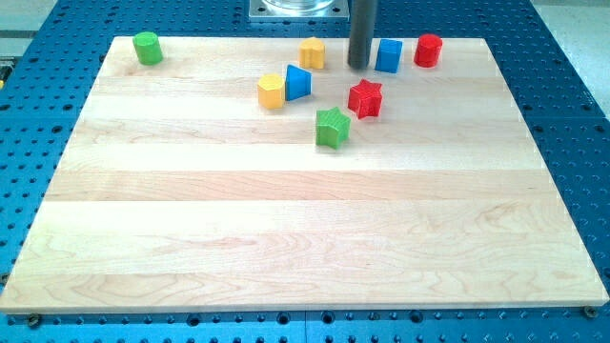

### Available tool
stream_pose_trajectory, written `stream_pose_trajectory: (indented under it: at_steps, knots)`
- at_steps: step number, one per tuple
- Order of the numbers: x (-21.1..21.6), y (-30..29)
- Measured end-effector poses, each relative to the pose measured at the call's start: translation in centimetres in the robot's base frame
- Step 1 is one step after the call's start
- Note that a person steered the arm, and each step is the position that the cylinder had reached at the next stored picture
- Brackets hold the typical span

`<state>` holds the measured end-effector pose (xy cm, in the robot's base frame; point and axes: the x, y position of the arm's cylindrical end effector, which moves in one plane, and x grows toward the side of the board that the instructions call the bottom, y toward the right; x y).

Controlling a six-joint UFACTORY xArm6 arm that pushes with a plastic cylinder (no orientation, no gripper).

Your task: Move the red circle to the bottom right of the red star

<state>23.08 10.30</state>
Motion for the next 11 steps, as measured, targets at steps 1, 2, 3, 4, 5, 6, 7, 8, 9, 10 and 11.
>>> stream_pose_trajectory:
  at_steps: [1,2,3,4,5,6,7,8,9,10,11]
  knots:
    - [-1.7,4.5]
    - [-3.4,7.1]
    - [-3.6,9.0]
    - [-2.8,10.3]
    - [-0.2,9.5]
    - [4.3,7.2]
    - [3.6,8.5]
    - [2.1,13.3]
    - [6.7,10.4]
    - [10.6,6.0]
    - [7.1,8.9]
